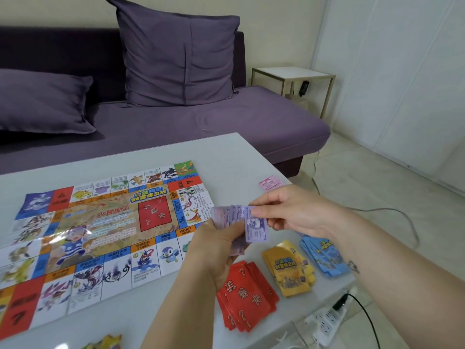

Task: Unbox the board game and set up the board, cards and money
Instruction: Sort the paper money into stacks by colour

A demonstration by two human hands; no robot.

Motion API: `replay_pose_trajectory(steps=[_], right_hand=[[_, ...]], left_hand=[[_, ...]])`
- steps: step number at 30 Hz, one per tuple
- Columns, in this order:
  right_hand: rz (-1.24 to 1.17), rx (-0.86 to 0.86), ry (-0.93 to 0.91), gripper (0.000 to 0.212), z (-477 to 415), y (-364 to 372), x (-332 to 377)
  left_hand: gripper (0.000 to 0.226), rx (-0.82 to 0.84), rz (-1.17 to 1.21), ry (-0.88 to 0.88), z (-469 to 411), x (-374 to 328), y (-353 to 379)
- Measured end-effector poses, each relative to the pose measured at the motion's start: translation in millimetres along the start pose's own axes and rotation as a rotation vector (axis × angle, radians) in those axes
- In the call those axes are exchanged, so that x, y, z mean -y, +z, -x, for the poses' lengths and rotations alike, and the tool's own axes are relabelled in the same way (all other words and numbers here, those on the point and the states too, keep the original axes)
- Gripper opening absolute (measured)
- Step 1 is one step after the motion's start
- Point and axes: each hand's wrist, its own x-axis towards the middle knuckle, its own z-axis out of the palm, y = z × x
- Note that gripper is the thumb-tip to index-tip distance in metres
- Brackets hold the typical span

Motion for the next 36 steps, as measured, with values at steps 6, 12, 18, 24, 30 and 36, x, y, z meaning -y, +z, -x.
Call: replay_pose_trajectory(steps=[6, 12, 18, 24, 30, 36], right_hand=[[0.081, -0.077, -0.006, 0.007, 0, 0, -6], [0.094, -0.129, -0.001, 0.003, -3, -7, -10], [0.019, -0.026, 0.016, 0.009, 0, -5, -10], [0.084, -0.064, 0.026, 0.008, -1, -6, -13], [0.062, -0.005, 0.034, 0.006, 2, -9, -9], [0.131, -0.016, -0.002, 0.021, 3, -8, -10]], left_hand=[[0.008, 0.003, 0.159, -0.119, 1, 1, 4], [0.012, -0.023, 0.055, -0.069, -3, 3, -1], [0.023, -0.002, -0.007, -0.053, -4, 9, 2], [0.015, 0.033, 0.112, -0.13, 0, 5, 5], [0.015, -0.002, 0.003, -0.079, 0, 7, 4], [0.013, -0.066, 0.011, -0.068, 0, 8, 4]])
